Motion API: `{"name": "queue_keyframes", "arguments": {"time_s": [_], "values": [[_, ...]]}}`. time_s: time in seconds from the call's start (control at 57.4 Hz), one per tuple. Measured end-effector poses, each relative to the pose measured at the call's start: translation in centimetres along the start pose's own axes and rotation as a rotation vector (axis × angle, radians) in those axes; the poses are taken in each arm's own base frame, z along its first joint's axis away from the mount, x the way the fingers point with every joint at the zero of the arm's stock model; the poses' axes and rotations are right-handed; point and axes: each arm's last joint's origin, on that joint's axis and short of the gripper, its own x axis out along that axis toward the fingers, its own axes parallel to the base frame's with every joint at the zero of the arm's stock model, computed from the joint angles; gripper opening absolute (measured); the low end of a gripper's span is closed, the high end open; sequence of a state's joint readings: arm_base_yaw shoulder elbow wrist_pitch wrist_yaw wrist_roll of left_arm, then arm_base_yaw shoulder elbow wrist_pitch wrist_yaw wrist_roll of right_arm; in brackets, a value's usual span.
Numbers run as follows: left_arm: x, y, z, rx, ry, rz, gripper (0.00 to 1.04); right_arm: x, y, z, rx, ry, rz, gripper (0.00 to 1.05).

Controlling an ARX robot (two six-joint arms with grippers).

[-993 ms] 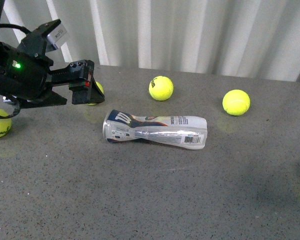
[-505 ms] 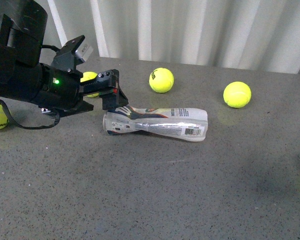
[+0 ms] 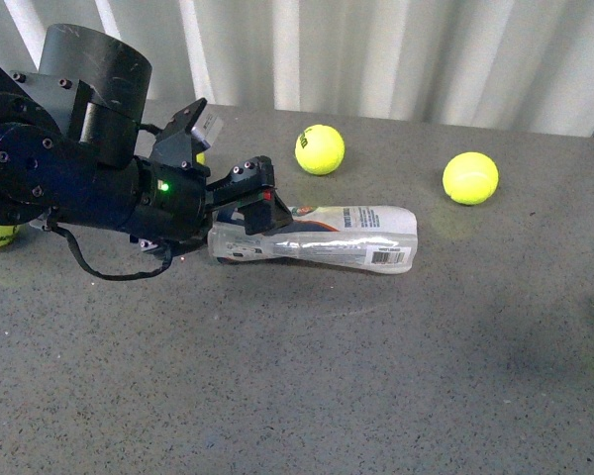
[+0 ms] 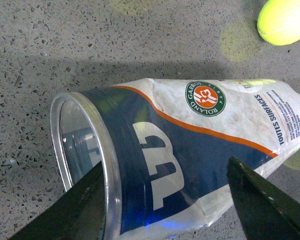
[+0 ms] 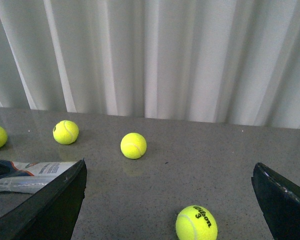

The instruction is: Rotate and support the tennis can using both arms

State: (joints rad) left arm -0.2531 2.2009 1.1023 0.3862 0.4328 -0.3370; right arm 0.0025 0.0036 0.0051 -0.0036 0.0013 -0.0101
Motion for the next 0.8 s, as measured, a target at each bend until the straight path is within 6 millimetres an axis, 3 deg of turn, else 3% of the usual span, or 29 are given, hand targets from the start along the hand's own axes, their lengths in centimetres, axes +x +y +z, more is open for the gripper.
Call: {"name": "queue_keyframes", "arguments": {"time_s": [0.052, 0.209, 0.348, 0.436, 0.54, 0.662, 0.802], "values": [[0.0, -0.1, 0.0, 0.000, 0.001, -0.003, 0.65, 0.0, 0.0, 0.0, 0.000, 0.000, 0.000, 0.98], [0.0, -0.3, -0.1, -0.002, 0.019, -0.022, 0.30, 0.0, 0.0, 0.0, 0.000, 0.000, 0.000, 0.98], [-1.1, -1.2, 0.6, 0.002, 0.027, -0.072, 0.14, 0.0, 0.0, 0.0, 0.000, 0.000, 0.000, 0.98], [-3.3, -3.1, 1.7, 0.049, 0.041, -0.178, 0.04, 0.0, 0.0, 0.0, 0.000, 0.000, 0.000, 0.98], [-7.9, -6.6, 4.1, 0.228, 0.047, -0.272, 0.04, 0.0, 0.0, 0.0, 0.000, 0.000, 0.000, 0.98], [-11.9, -9.7, 7.1, 0.425, 0.032, -0.293, 0.04, 0.0, 0.0, 0.0, 0.000, 0.000, 0.000, 0.98], [-15.7, -12.4, 10.3, 0.799, 0.094, -0.130, 0.04, 0.0, 0.0, 0.0, 0.000, 0.000, 0.000, 0.98]]}}
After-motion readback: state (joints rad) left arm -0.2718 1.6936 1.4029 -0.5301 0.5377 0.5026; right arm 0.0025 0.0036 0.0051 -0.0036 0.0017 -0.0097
